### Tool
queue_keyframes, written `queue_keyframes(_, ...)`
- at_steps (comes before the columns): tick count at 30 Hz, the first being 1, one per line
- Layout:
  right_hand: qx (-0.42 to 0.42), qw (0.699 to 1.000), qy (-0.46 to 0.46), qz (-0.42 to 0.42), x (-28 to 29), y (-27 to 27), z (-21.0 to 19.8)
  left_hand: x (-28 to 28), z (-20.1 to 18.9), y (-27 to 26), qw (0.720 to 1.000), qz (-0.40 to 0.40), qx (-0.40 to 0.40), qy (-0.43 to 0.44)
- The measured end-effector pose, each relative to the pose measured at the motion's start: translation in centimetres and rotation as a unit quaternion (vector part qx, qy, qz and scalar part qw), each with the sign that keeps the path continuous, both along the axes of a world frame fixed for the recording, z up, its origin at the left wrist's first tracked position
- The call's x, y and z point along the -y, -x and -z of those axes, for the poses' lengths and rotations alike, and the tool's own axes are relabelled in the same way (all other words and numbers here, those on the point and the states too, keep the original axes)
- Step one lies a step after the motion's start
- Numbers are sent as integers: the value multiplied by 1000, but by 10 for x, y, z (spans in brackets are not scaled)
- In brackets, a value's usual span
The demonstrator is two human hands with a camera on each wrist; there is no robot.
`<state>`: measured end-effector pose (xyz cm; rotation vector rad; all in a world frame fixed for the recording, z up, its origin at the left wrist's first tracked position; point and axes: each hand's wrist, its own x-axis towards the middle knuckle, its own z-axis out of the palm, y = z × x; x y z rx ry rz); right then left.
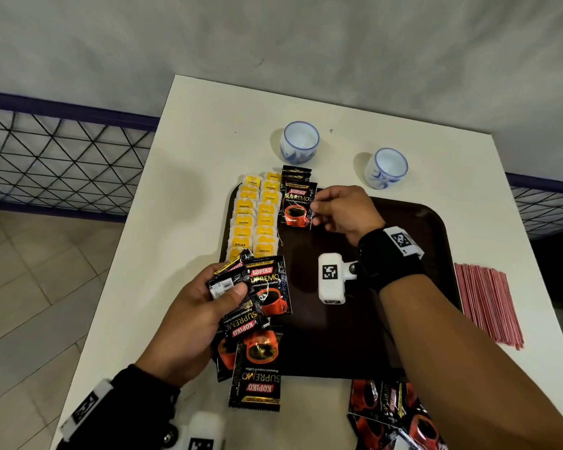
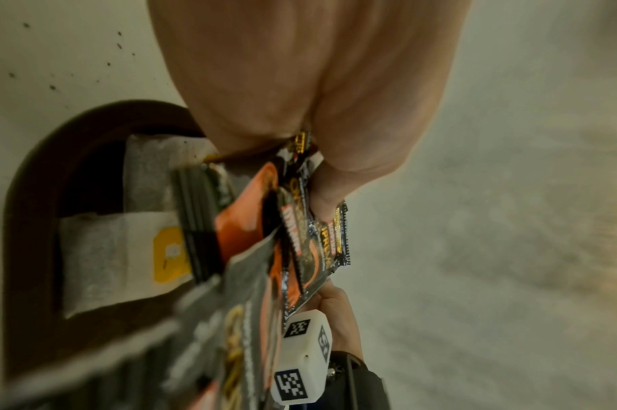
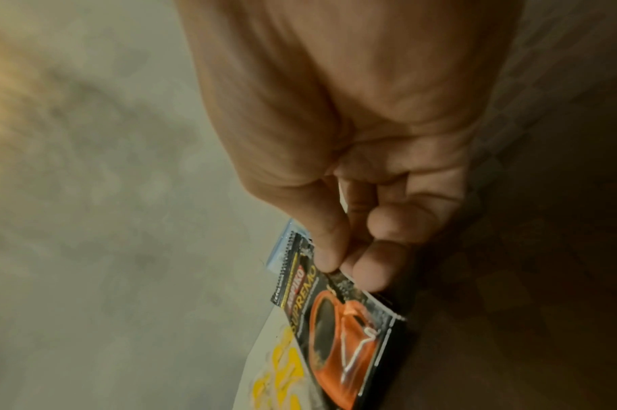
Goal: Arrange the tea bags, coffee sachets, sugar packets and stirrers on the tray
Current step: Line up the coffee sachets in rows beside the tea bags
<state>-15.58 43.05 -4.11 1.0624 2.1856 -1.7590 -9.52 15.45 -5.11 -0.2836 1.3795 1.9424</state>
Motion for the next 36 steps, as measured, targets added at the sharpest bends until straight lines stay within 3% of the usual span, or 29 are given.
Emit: queue_keyframes(36,-9,997,-76,13,12,5,8,-1,-1,0,1000,7,-2,13)
